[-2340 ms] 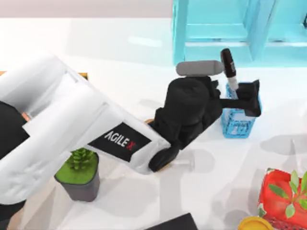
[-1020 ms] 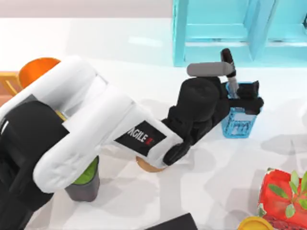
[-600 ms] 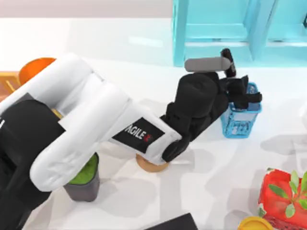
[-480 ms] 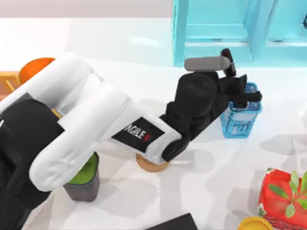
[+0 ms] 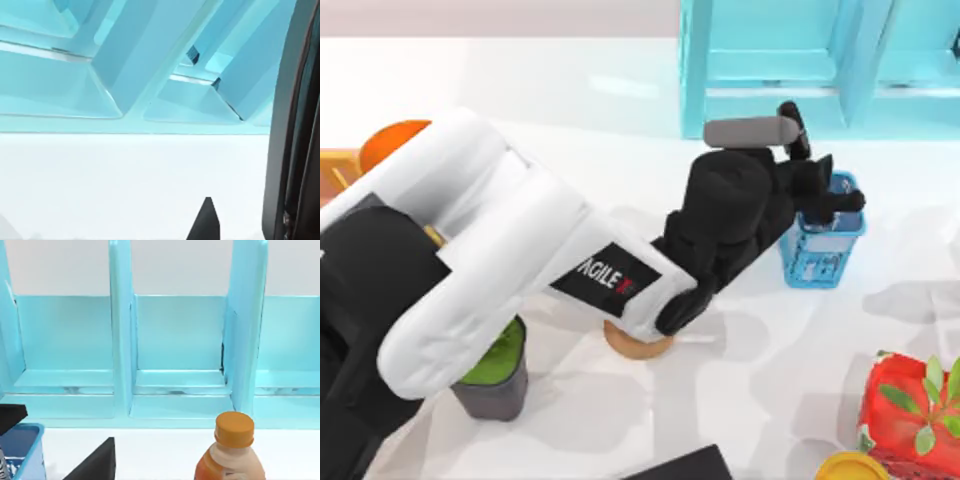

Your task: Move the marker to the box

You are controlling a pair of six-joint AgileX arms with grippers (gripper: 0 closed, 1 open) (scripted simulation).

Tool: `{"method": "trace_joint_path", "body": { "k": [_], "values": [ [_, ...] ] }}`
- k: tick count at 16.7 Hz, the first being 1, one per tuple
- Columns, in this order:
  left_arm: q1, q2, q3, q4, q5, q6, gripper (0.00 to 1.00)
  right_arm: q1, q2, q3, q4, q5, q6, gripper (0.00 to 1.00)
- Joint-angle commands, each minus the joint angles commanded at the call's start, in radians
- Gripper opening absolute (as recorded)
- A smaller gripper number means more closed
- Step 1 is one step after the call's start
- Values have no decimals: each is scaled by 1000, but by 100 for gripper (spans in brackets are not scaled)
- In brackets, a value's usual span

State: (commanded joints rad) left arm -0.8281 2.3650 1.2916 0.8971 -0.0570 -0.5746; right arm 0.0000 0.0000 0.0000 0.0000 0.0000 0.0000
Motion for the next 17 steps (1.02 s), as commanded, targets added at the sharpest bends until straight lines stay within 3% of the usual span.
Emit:
{"method": "trace_joint_path", "body": {
  "k": [7,17],
  "values": [
    [61,-143,-73,-108,53,19,0,0,0,0,0,0,0,100],
    [225,-474,-198,-268,204,50,0,0,0,0,0,0,0,100]
  ]
}}
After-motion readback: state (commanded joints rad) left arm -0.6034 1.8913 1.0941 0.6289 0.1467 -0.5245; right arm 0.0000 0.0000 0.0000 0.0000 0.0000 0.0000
